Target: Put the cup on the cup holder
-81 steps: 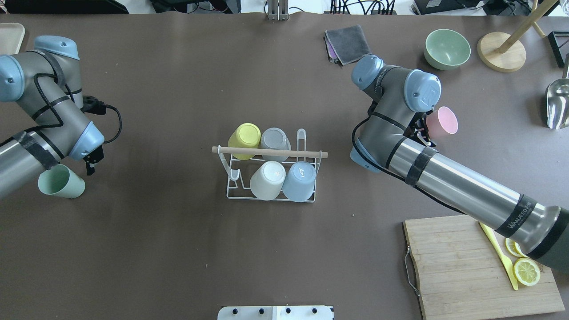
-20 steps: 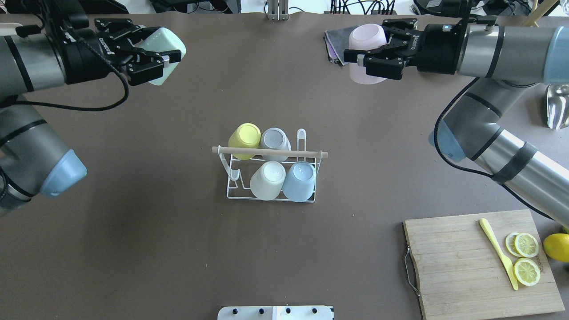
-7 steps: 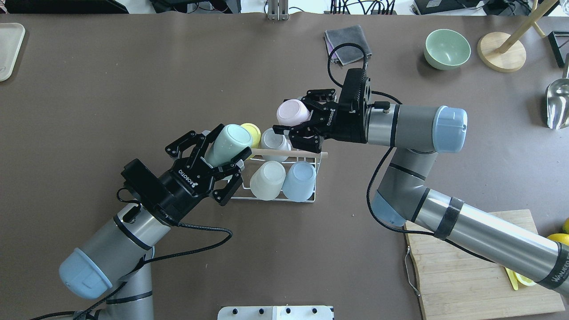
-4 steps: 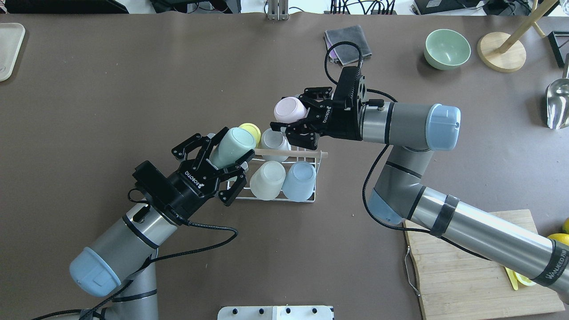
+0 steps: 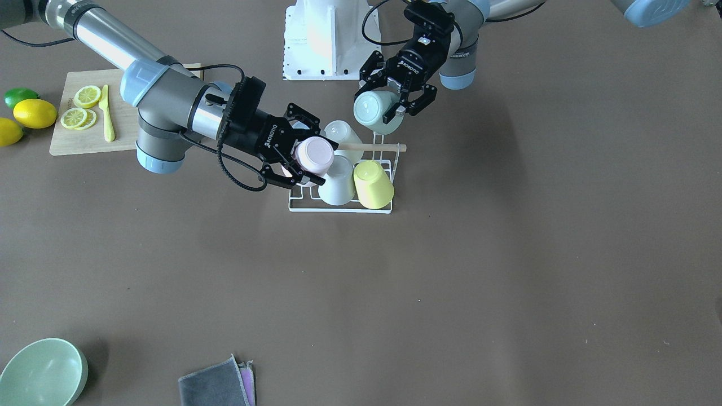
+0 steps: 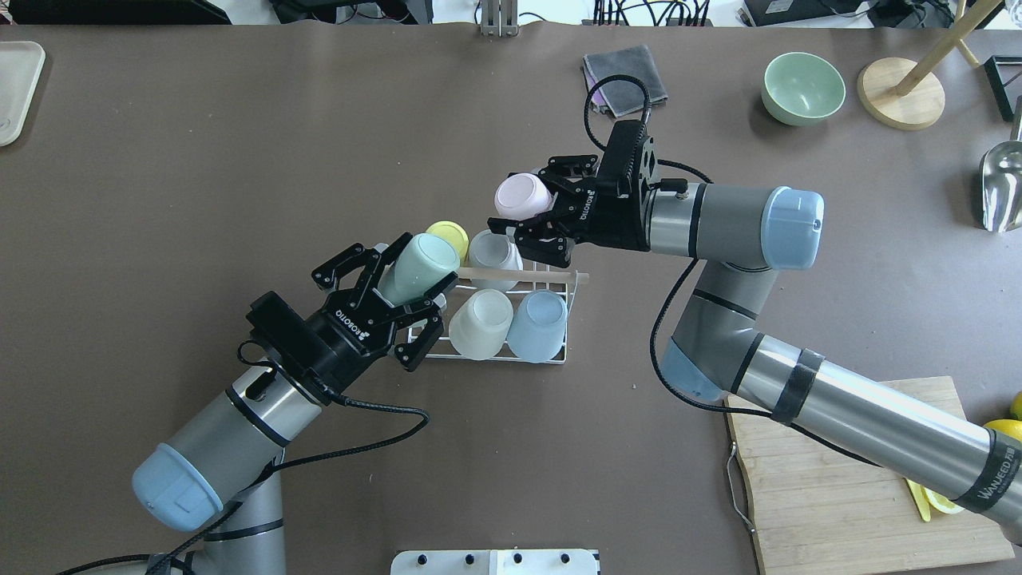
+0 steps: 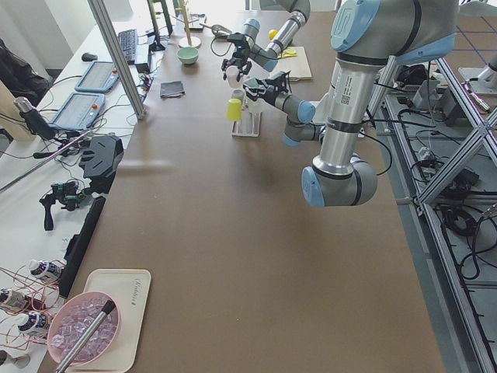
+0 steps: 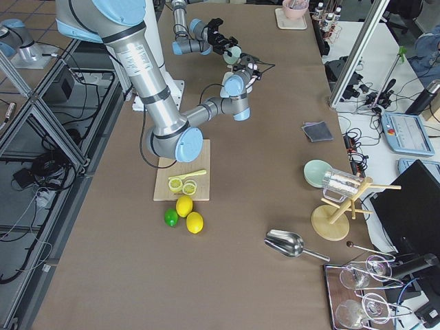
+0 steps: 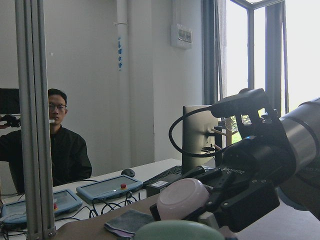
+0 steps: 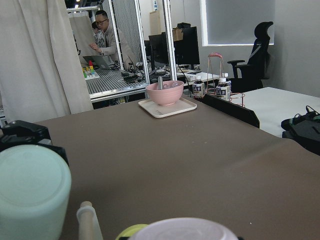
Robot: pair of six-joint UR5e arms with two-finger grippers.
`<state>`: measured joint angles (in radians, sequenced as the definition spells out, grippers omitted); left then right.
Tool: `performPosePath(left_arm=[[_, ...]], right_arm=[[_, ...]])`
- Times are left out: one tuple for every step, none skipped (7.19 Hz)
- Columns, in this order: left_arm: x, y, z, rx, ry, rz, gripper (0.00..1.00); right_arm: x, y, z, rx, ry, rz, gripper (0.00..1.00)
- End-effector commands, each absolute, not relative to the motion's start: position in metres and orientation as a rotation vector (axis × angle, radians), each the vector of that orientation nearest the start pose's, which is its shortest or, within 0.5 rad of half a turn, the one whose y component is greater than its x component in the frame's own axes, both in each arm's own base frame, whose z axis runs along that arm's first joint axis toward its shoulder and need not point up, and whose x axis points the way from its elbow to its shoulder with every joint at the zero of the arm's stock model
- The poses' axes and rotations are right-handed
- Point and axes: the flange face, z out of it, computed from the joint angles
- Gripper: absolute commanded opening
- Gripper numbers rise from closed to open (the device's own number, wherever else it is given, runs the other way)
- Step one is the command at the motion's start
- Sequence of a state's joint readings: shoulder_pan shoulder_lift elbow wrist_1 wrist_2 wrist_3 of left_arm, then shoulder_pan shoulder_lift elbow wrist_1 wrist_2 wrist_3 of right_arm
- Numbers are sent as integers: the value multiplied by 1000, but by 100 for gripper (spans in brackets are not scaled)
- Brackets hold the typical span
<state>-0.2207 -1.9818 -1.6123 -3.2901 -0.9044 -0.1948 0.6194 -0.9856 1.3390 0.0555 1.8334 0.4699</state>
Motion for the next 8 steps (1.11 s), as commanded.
performPosePath(left_arm=[[480,-308,257,1683,1126,1,0],[483,-308,258,1681,1123,4,0],[485,-308,261,1677,1118,10,0],[487,-308,264,1678,1120,8,0],[488,-308,268,1681,1126,5,0],[488,-308,270,1680,1125,6,0],[490,-309,272,1678,1119,9,0],[490,-308,272,1677,1123,11,0]], right_arm=[[-467,-466,254,1405,-1433,-570,0],[-465,-468,255,1407,-1427,-571,0],[-462,-471,255,1412,-1421,-565,0],[-461,-472,257,1410,-1419,-566,0],[-460,-471,259,1408,-1421,-569,0],[-460,-471,259,1412,-1423,-569,0],[-461,-470,258,1413,-1425,-570,0],[-461,-470,258,1413,-1425,-570,0]])
